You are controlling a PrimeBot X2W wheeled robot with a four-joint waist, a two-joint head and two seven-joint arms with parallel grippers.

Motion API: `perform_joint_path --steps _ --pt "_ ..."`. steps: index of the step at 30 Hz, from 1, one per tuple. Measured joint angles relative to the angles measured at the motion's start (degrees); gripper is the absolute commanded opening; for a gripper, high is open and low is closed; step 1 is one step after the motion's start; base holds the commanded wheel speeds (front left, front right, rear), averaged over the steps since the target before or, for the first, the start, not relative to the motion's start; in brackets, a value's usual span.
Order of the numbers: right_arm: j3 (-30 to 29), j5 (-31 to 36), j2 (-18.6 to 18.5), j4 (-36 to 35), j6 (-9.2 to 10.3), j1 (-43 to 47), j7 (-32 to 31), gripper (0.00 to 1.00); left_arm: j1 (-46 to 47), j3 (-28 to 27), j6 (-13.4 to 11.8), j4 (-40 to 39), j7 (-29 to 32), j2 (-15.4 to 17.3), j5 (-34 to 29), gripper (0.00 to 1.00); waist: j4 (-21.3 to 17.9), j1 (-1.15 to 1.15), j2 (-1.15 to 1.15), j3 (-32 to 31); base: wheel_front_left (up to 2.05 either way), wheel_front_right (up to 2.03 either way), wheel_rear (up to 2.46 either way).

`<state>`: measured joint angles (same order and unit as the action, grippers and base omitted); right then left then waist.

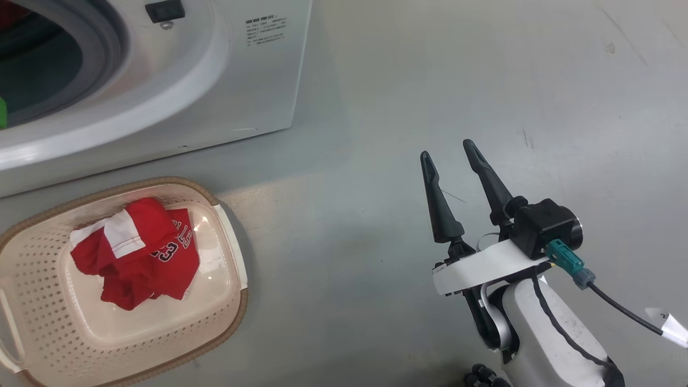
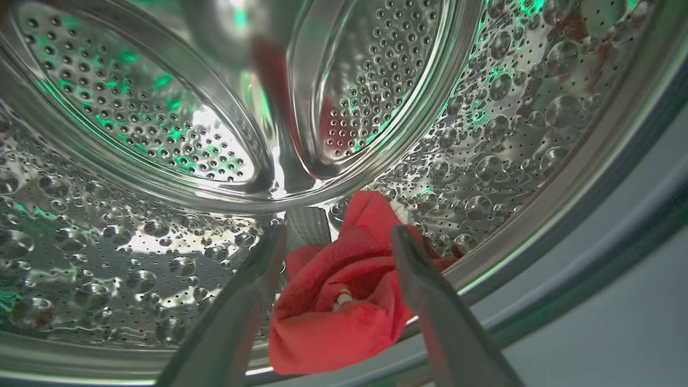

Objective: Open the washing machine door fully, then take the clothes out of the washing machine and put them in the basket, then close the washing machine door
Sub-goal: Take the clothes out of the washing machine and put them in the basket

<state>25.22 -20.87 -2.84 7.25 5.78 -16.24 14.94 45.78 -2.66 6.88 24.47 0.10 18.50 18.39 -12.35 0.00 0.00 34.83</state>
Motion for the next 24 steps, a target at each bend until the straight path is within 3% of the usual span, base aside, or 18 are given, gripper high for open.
perform_joint_path --steps 12,24 --pt "1.5 -0.8 0.0 0.3 0.89 -0.9 0.0 1.00 6.0 -0.3 0.0 8.2 7.0 2.4 1.6 1.00 -3.4 0.00 0.00 3.0 0.00 0.00 0.00" --pt "1.6 -1.3 0.0 0.6 0.99 -1.3 0.0 1.00 8.6 -0.9 0.0 15.2 11.5 2.7 3.7 1.00 -4.0 0.00 0.00 4.2 0.00 0.00 0.00"
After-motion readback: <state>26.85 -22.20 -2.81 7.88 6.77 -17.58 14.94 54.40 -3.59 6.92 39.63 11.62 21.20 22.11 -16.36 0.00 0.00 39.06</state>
